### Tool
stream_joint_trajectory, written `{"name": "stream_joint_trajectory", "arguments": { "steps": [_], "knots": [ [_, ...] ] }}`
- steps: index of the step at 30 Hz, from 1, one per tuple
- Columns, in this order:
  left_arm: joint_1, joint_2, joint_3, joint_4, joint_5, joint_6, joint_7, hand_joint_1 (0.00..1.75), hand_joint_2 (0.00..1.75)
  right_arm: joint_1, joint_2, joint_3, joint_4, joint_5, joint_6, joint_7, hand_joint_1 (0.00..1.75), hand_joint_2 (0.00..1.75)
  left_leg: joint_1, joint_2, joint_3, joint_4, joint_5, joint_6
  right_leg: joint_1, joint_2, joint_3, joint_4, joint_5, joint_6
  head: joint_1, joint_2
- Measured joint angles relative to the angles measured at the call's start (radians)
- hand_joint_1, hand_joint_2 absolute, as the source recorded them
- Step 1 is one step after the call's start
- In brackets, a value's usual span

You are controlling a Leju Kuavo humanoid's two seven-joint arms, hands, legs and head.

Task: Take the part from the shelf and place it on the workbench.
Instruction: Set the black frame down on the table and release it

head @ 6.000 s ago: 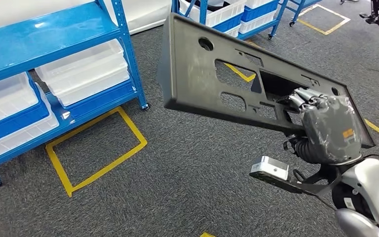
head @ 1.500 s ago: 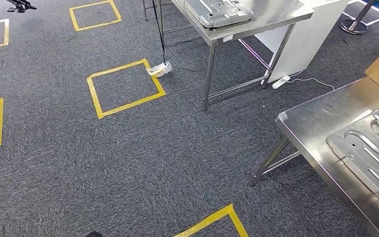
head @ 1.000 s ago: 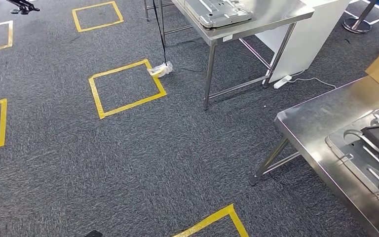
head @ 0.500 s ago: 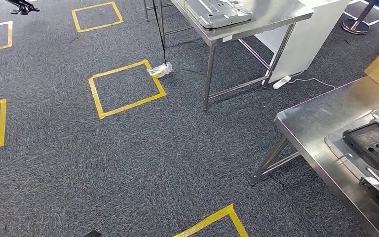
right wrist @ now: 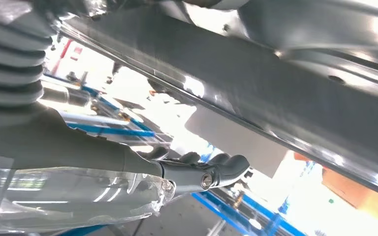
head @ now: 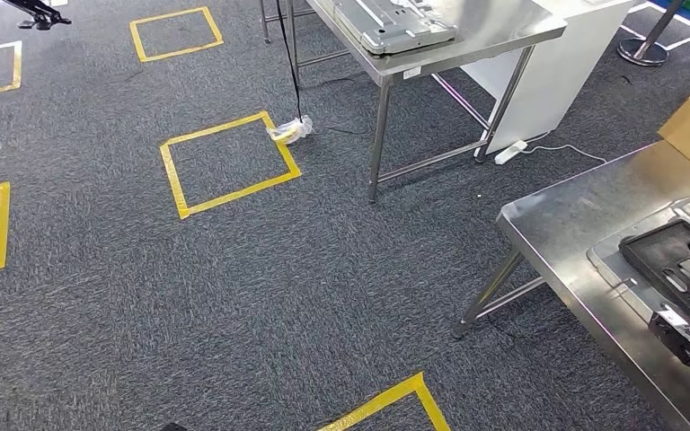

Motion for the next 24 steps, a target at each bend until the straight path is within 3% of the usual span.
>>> {"name": "stream_joint_trajectory", "arguments": {
  "steps": [4, 15, 19, 21, 23, 24],
  "knots": [
    [0.007, -0.007, 0.001, 0.000, 0.009, 0.002, -0.006, 0.00, 0.00, 0.053, -0.001, 0.003, -0.141, -0.066, 0.009, -0.018, 0.00, 0.00, 0.000, -0.003, -0.001, 0.001, 0.001, 0.000, -0.001, -0.003, -0.003, 0.001, 0.000, 0.000, 0.000, 0.000],
    [0.018, -0.019, 0.007, 0.000, 0.013, 0.003, -0.035, 0.00, 0.00, 0.172, -0.031, 0.013, -0.715, -0.344, 0.060, -0.142, 0.00, 0.00, 0.000, -0.003, -0.004, 0.000, 0.002, 0.000, -0.001, -0.004, -0.009, 0.002, 0.000, -0.001, 0.000, 0.000],
    [0.018, -0.022, 0.008, -0.001, 0.010, 0.004, -0.041, 0.00, 0.00, 0.228, -0.043, 0.026, -0.878, -0.373, 0.035, -0.188, 0.00, 0.00, 0.000, 0.003, 0.005, -0.014, 0.011, 0.011, -0.005, -0.006, -0.002, -0.014, 0.006, 0.008, 0.000, 0.000],
    [0.019, -0.024, 0.008, -0.001, 0.007, 0.006, -0.042, 0.00, 0.00, 0.265, -0.050, 0.041, -0.965, -0.363, 0.010, -0.199, 0.00, 0.00, 0.009, 0.009, 0.017, -0.043, 0.027, 0.019, 0.001, -0.048, -0.015, 0.018, -0.020, 0.012, 0.001, 0.000],
    [0.023, -0.026, 0.008, -0.001, 0.007, 0.006, -0.043, 0.00, 0.00, 0.297, -0.053, 0.064, -1.041, -0.346, -0.003, -0.192, 0.00, 0.00, 0.010, 0.012, 0.022, -0.055, 0.033, 0.022, -0.001, -0.092, -0.069, 0.131, -0.083, 0.017, 0.003, 0.000],
    [0.025, -0.026, 0.008, -0.001, 0.007, 0.006, -0.043, 0.00, 0.00, 0.312, -0.053, 0.074, -1.068, -0.341, -0.005, -0.187, 0.00, 0.00, 0.011, 0.013, 0.021, -0.055, 0.033, 0.021, -0.005, -0.101, -0.101, 0.197, -0.110, 0.021, 0.003, 0.000]
  ]
}}
